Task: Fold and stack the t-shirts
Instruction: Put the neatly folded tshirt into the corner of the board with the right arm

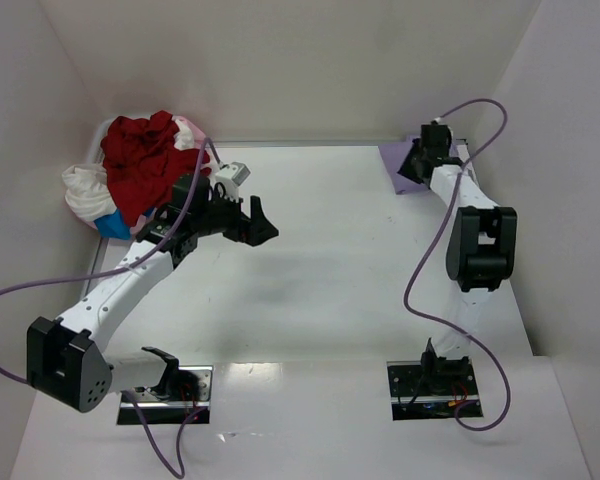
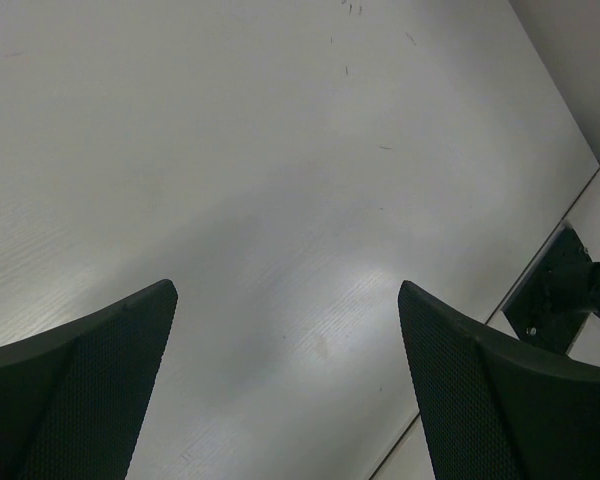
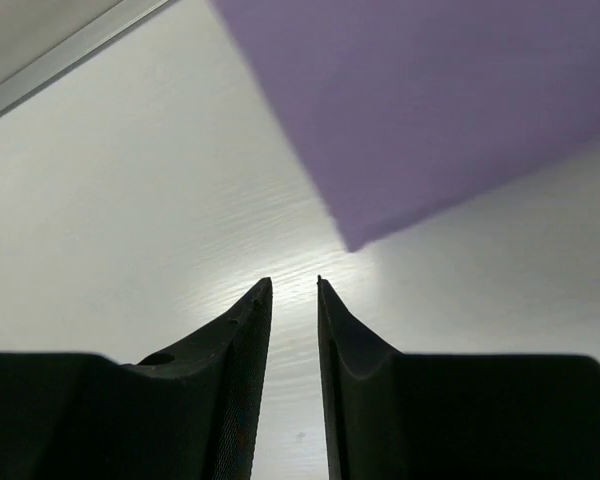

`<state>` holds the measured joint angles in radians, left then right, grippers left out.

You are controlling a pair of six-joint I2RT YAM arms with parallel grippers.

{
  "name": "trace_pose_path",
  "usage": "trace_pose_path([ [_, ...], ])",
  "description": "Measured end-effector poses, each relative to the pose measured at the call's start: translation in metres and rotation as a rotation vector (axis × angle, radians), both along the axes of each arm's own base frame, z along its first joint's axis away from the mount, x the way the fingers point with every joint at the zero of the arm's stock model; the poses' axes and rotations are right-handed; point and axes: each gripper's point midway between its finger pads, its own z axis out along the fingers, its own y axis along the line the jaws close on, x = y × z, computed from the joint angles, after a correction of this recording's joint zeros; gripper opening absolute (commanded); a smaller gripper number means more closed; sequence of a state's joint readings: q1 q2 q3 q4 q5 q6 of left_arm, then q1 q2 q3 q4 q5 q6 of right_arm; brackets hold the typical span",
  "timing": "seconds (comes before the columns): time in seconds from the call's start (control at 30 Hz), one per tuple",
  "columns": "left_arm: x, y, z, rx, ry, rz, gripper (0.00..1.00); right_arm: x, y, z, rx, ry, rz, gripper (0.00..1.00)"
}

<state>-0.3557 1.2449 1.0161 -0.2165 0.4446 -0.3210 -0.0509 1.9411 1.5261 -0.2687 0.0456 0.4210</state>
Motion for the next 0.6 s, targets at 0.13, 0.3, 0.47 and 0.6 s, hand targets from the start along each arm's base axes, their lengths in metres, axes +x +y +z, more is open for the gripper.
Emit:
trace_pose_path([
  [0.13, -0.003, 0.0, 0.003, -0.005, -0.009, -0.003, 0.99, 0.018, 0.048, -0.009, 0.011, 0.006, 0.116, 0.3],
  [0.3, -0.003, 0.001, 0.003, -0.005, -0.011, -0.003, 0.99, 0.051, 0.062, -0.022, -0.012, 0.008, 0.152, 0.3],
  [0.47, -0.003, 0.001, 0.003, -0.003, -0.012, -0.002, 0.99, 0.088, 0.061, -0.034, -0.042, 0.001, 0.149, 0.3],
  [0.6, -0.001, 0.004, 0.001, 0.0, -0.006, 0.005, 0.99, 0.106, 0.062, -0.049, -0.056, 0.014, 0.15, 0.3],
])
